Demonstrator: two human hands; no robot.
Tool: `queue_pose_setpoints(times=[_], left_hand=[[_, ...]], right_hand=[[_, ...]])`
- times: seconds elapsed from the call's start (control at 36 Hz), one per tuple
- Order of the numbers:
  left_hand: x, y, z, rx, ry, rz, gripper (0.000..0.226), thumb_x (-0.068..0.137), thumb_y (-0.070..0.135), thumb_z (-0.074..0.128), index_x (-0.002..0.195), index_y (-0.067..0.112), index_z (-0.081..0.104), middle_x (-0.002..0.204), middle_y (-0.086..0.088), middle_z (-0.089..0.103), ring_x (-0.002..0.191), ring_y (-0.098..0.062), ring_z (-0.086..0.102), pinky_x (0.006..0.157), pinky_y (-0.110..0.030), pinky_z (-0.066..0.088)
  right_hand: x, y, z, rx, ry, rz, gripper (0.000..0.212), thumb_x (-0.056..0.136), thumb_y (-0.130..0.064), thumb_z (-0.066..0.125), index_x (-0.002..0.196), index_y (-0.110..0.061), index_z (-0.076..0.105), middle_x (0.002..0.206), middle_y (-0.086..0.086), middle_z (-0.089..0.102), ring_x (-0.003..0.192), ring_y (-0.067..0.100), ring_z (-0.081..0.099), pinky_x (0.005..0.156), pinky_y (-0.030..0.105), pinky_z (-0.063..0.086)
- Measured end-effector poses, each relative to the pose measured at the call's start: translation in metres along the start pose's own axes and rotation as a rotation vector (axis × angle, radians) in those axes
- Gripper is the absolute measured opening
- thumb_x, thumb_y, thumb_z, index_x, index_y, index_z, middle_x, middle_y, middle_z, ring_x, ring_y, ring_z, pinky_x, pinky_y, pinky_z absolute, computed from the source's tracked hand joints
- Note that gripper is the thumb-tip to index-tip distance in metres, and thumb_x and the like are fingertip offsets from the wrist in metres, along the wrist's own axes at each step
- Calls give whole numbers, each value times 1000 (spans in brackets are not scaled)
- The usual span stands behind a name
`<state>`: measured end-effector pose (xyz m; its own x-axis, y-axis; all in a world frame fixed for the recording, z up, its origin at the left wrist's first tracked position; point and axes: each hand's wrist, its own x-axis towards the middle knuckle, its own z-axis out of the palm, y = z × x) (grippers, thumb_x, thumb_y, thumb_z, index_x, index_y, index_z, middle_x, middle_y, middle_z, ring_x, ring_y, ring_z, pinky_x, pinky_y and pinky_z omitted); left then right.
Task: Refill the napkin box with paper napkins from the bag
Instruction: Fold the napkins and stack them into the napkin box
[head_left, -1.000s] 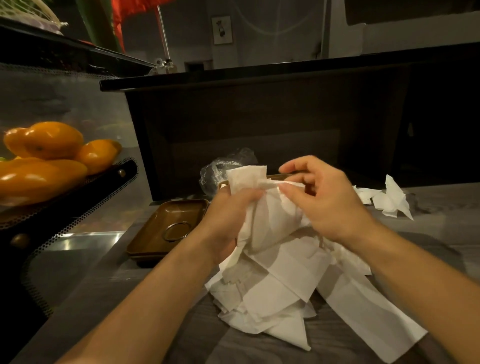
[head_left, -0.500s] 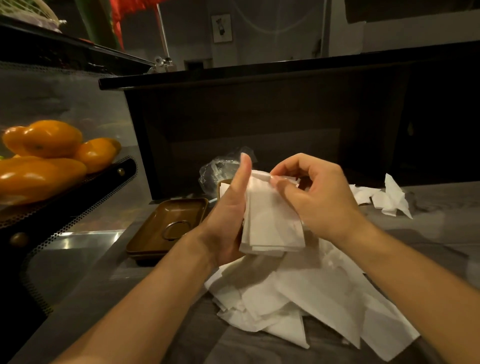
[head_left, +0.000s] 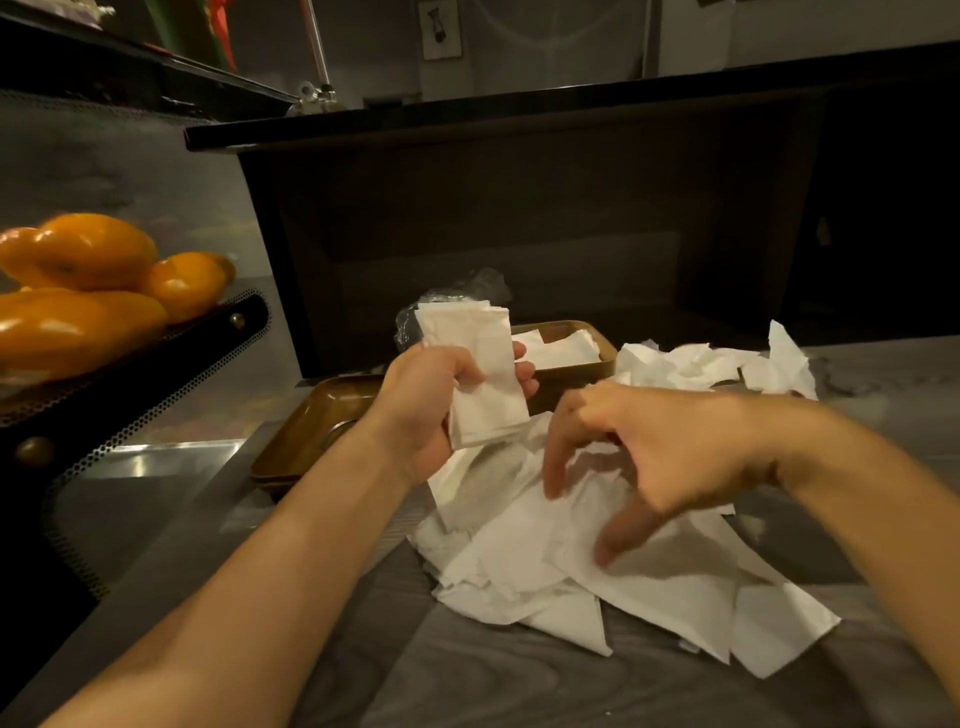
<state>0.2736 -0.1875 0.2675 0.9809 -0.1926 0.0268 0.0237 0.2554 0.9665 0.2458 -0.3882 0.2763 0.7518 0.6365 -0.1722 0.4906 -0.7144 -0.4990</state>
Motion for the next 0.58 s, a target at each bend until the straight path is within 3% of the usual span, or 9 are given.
queue_pose_setpoints(times=[0.17, 0.31, 0.36, 0.42, 0.47, 0.53, 0.58], left_hand=[[2, 2, -3, 2, 103, -3, 20, 95, 8, 50, 100, 27, 51, 100, -7, 72, 94, -27, 71, 74, -41, 62], [3, 7, -8, -22, 190, 27, 32, 95, 8, 53, 120, 25, 45, 105, -8, 69, 96, -28, 70, 77, -43, 60], [4, 11, -12, -27, 209, 42, 25, 95, 8, 53, 112, 26, 47, 108, -11, 67, 97, -29, 69, 75, -42, 60], [5, 15, -15, -35, 224, 49, 19, 97, 9, 53, 102, 27, 47, 105, -10, 66, 96, -28, 69, 75, -41, 60], [6, 15, -17, -34, 246, 42, 16, 98, 12, 53, 97, 27, 47, 101, -10, 66, 92, -26, 67, 82, -42, 61], [8, 15, -19, -20, 254, 39, 12, 99, 18, 53, 95, 28, 48, 99, -10, 68, 87, -24, 66, 86, -44, 60], [10, 15, -23, 7, 276, 43, 5, 100, 23, 54, 99, 27, 51, 99, -10, 68, 87, -24, 66, 85, -45, 59]], right_hand=[[0, 3, -4, 42, 101, -74, 12, 82, -34, 82, 79, -42, 73, 102, -32, 58, 104, -5, 56, 91, 19, 46], [-9, 0, -12, 234, 194, -158, 6, 87, -31, 72, 91, -29, 75, 95, -13, 73, 94, 6, 69, 81, 21, 55], [-9, -2, -16, 321, 242, -161, 13, 84, -32, 70, 93, -24, 75, 92, -9, 73, 91, 8, 69, 79, 19, 55], [1, -6, -17, 356, 306, -144, 7, 88, -26, 70, 94, -23, 74, 89, -11, 72, 88, 7, 69, 75, 17, 54], [19, -13, -15, 314, 369, -75, 5, 92, -23, 70, 92, -27, 73, 88, -14, 71, 86, 6, 69, 74, 19, 56], [42, -20, -11, 210, 416, -3, 5, 92, -30, 71, 90, -34, 71, 93, -16, 69, 91, 8, 67, 84, 26, 56], [63, -26, -5, 99, 421, 31, 6, 92, -38, 72, 87, -36, 69, 95, -15, 66, 90, 9, 64, 82, 26, 54]])
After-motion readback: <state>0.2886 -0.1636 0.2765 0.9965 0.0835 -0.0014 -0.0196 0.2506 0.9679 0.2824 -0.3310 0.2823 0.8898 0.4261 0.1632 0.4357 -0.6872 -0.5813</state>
